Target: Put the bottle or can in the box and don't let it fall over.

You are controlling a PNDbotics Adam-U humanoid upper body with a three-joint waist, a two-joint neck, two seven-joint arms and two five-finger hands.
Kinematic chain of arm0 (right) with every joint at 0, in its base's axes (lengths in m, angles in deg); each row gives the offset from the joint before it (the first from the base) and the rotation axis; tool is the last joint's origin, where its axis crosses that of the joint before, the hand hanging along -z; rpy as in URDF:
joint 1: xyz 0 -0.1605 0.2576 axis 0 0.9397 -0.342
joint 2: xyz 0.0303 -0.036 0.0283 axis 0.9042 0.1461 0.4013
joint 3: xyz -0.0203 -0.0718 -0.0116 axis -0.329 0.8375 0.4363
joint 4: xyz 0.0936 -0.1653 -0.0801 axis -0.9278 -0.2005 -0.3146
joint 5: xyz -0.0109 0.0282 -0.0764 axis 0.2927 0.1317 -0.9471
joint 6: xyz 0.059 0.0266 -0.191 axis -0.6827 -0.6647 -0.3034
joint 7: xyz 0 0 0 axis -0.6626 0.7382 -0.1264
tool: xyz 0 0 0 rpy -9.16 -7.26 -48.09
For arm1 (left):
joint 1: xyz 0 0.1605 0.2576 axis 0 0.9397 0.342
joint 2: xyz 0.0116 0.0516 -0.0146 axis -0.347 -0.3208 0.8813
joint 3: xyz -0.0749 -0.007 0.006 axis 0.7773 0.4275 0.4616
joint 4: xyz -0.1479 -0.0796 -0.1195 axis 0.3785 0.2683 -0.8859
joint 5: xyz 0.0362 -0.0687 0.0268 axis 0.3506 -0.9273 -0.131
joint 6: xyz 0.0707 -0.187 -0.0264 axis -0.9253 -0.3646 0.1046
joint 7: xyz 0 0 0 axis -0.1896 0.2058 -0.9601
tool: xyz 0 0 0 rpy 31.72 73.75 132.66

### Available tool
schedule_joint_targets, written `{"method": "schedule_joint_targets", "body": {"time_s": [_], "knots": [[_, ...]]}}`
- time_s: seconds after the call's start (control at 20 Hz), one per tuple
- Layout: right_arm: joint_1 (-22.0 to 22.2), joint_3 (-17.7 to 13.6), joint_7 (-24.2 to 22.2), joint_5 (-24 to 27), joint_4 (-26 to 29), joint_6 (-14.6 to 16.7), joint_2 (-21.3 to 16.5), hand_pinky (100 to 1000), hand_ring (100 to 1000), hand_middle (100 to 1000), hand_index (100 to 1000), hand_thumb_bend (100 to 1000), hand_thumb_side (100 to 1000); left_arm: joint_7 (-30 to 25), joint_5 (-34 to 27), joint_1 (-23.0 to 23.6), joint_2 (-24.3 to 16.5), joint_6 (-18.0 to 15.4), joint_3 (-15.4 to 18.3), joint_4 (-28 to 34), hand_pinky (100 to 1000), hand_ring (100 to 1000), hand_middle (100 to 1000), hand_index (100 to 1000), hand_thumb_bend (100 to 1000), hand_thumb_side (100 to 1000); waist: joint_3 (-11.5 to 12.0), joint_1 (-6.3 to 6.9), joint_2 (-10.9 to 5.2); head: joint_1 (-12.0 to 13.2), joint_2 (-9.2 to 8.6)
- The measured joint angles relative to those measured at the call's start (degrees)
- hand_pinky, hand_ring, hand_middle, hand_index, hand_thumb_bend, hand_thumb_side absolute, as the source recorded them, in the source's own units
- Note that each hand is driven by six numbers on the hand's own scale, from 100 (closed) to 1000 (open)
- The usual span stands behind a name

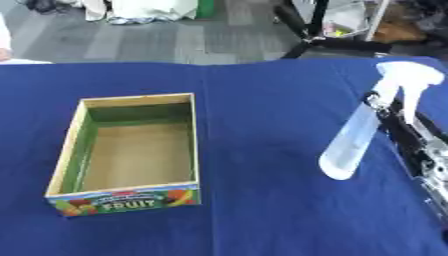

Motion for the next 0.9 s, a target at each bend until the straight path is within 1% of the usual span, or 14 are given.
{"method": "schedule_joint_targets", "body": {"time_s": [0.4,0.9], "knots": [[-0.6,0.4,-0.6,0.3,-0.4,0.1,0.0,1000,1000,1000,1000,100,868,-0.1,0.0,0.0,0.0,0.0,0.0,0.0,899,1000,1000,780,639,568,0.1,0.02,0.16,-0.3,-0.27],[-1.7,0.5,-1.6,0.4,-0.4,0.7,-0.6,1000,1000,1000,1000,100,851,-0.2,0.0,0.0,0.0,0.0,0.0,0.0,899,1000,1000,780,636,569,0.2,0.09,0.38,-0.4,-0.65]]}}
